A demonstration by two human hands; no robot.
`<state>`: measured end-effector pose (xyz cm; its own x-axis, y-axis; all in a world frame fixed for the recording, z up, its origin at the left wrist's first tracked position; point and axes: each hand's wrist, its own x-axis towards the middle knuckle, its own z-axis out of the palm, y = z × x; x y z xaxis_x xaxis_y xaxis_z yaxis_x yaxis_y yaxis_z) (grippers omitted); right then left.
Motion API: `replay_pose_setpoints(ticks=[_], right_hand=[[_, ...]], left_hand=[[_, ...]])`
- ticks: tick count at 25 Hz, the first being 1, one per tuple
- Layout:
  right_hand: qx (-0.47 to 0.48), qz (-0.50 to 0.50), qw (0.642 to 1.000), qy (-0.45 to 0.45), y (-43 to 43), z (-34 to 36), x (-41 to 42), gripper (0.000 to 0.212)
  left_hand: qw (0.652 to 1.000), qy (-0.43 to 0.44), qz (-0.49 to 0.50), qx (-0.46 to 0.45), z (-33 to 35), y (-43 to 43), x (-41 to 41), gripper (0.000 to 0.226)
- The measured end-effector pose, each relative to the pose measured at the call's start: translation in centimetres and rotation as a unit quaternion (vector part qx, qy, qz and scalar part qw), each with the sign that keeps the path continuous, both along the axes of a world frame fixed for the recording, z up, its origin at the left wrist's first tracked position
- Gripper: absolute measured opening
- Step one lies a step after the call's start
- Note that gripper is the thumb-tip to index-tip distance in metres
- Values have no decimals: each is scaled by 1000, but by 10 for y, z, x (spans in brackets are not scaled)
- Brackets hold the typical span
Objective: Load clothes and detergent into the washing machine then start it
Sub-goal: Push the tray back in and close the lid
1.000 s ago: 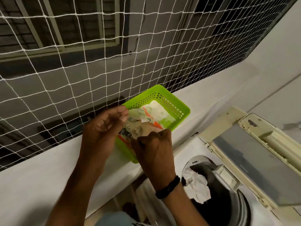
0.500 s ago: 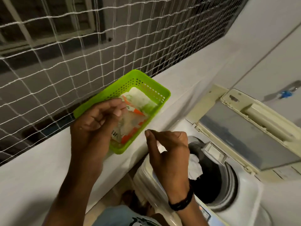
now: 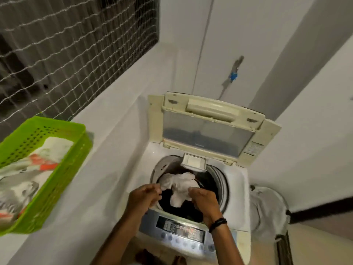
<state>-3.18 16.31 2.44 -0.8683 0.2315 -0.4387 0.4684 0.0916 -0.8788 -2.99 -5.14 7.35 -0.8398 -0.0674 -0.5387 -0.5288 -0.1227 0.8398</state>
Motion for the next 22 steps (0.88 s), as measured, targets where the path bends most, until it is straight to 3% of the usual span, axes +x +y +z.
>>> replay_pose_setpoints(ticks=[4, 7, 13, 18, 22], right_hand=[[-197, -146, 963, -112, 56, -49, 5, 13], [-286, -214, 921, -158, 72, -78, 0, 15], [-379, -257, 878, -136, 78, -102, -53, 34], [-383, -291, 871, -98, 65, -108, -112, 57], [-384, -348, 851, -81, 59, -113, -143, 77]], left_hand=[[986, -138, 25, 91, -68, 58, -10, 24], [963, -219, 49, 150, -100, 82, -25, 26], [957, -231, 46, 170, -126, 117, -85, 29], [951, -227, 56, 203, -147, 128, -156, 18], [947, -232, 70, 213, -170, 132, -194, 22]])
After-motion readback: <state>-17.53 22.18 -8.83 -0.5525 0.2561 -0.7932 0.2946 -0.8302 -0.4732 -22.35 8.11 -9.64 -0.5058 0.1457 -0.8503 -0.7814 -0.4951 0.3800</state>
